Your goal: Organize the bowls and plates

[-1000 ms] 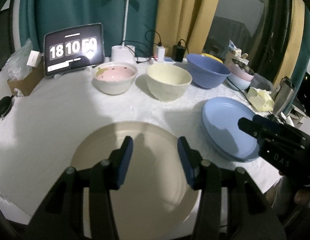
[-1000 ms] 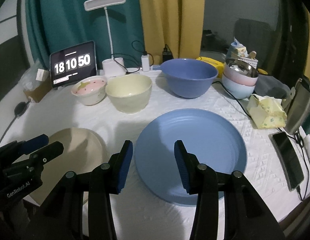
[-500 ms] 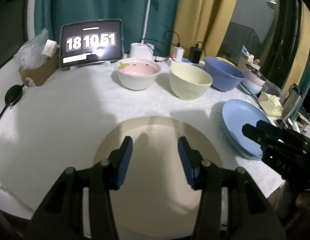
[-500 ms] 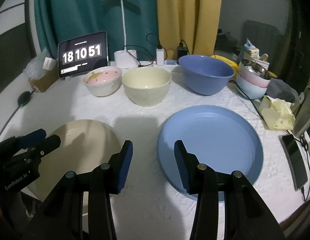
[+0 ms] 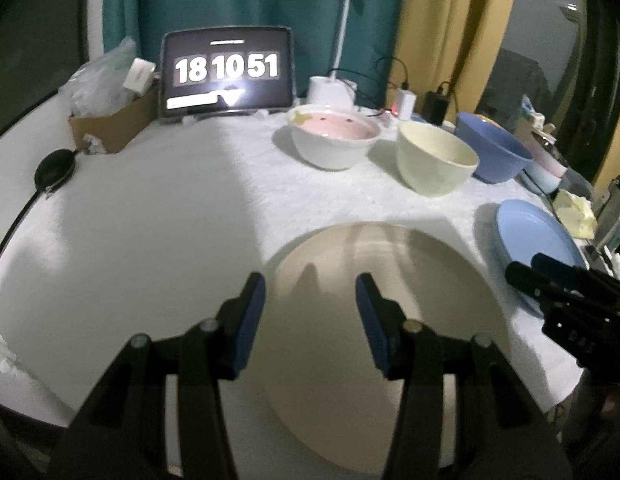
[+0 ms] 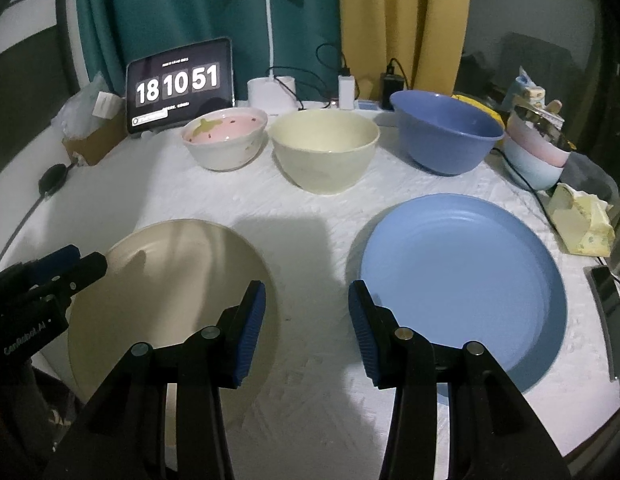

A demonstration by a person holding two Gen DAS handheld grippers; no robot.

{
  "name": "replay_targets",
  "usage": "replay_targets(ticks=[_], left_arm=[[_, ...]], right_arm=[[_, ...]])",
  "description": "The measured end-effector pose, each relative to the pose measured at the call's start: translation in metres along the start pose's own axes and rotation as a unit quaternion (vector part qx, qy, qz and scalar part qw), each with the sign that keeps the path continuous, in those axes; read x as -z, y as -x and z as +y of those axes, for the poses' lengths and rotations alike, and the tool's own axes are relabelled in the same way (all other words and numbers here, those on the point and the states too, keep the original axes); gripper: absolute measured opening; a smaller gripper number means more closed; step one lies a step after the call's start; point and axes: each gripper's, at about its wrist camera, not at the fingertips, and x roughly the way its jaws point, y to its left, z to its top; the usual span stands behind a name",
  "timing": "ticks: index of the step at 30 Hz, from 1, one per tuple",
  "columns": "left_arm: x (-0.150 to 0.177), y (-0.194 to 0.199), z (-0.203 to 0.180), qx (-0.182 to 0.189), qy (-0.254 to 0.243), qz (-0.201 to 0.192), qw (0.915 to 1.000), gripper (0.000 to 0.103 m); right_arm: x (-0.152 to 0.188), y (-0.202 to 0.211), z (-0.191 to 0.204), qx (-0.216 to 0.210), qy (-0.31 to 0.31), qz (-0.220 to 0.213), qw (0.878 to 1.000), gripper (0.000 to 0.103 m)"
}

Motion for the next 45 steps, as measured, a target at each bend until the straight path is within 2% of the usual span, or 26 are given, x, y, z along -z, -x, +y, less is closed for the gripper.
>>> replay_targets(ticks=[15, 22, 30, 32, 34, 39, 45], left_arm=[[0.016, -0.016, 0.025, -0.028, 0.02, 0.027, 0.999, 0.049], [0.026, -0.028, 0.024, -0.023, 0.023, 0.065, 0.9974, 0.049], [0.029, -0.027, 0.018, -0.028, 0.004, 0.061, 0.9978, 0.049], [0.03, -0.027, 0.015, -0.026, -0.004, 0.059, 0.9979, 0.049], [0.03, -0.027, 0.012, -0.023, -0.01, 0.059, 0.9979, 0.049], [0.03, -0.026, 0.004, -0.016, -0.024, 0.059, 0.9978, 0.046], [0.03, -0.023, 0.002, -0.016, -0.023, 0.057, 0.998, 0.046]], right_arm=[[0.009, -0.026, 0.019, -0.019, 0.007, 0.032, 0.999, 0.046], [0.015, -0.034, 0.025, -0.028, 0.01, 0.046, 0.999, 0.046], [0.019, -0.038, 0.026, -0.032, 0.011, 0.051, 0.998, 0.046], [0.02, -0.038, 0.026, -0.035, 0.01, 0.051, 0.998, 0.043], [0.021, -0.04, 0.026, -0.036, 0.011, 0.053, 0.998, 0.034], [0.021, -0.039, 0.025, -0.03, 0.012, 0.05, 0.998, 0.024], [0.022, -0.034, 0.022, -0.033, 0.012, 0.047, 0.998, 0.024]])
